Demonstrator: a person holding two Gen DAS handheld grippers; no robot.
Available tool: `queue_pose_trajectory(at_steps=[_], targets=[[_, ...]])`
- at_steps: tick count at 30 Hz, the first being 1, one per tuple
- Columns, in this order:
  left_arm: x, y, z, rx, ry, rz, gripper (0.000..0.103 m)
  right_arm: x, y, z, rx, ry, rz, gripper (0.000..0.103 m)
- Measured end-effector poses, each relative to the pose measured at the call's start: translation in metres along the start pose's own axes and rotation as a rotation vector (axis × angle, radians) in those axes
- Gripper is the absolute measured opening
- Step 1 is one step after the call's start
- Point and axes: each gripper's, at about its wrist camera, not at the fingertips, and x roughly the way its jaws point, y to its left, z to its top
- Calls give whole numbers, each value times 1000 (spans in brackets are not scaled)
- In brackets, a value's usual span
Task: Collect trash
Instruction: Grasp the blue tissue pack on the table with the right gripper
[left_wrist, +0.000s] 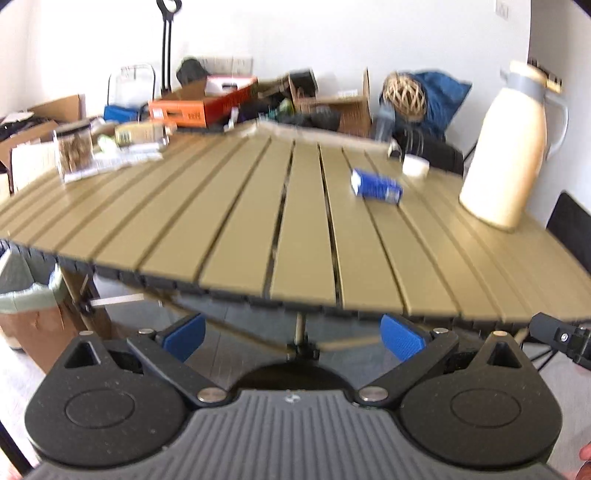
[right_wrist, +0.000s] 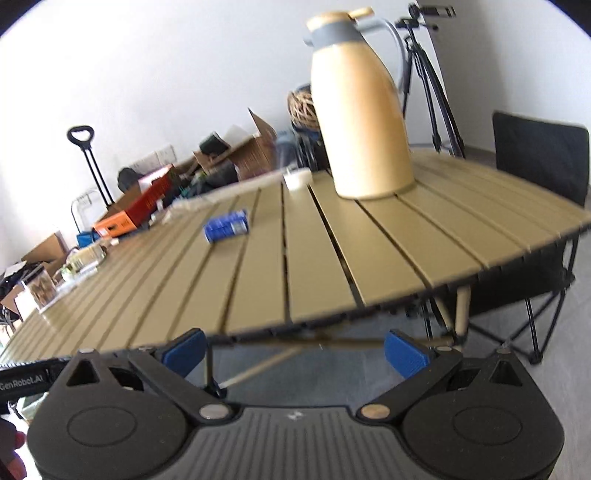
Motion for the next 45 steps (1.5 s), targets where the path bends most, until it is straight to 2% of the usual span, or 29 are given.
queue_pose_trajectory(at_steps=[8,16,20,25,28,35,41,45], targets=[[-11,12,46,-41,-126,10,103,4,31,45,-28,-91,72,103],[0,32,84,-126,-182,21,103,27,63,83,-81,-148,110,103],[12,39,98,-153,-207,24,103,50,79,99,-119,-155,92,103],[34,50,116,-209,-238,38,103,87,97,110,-166,-121,73,103],[53,58,130,-224,-229,47,103,112,107,117,-197,-100,61,103],[94,82,156,-194,-214,70,103,182,131,127,-270,-26,39,103],[125,106,160,-193,-216,85,103,247,144,126,-306,68,1,103],[136,120,162,-202,-215,91,103,275,147,124,-317,100,-40,103]])
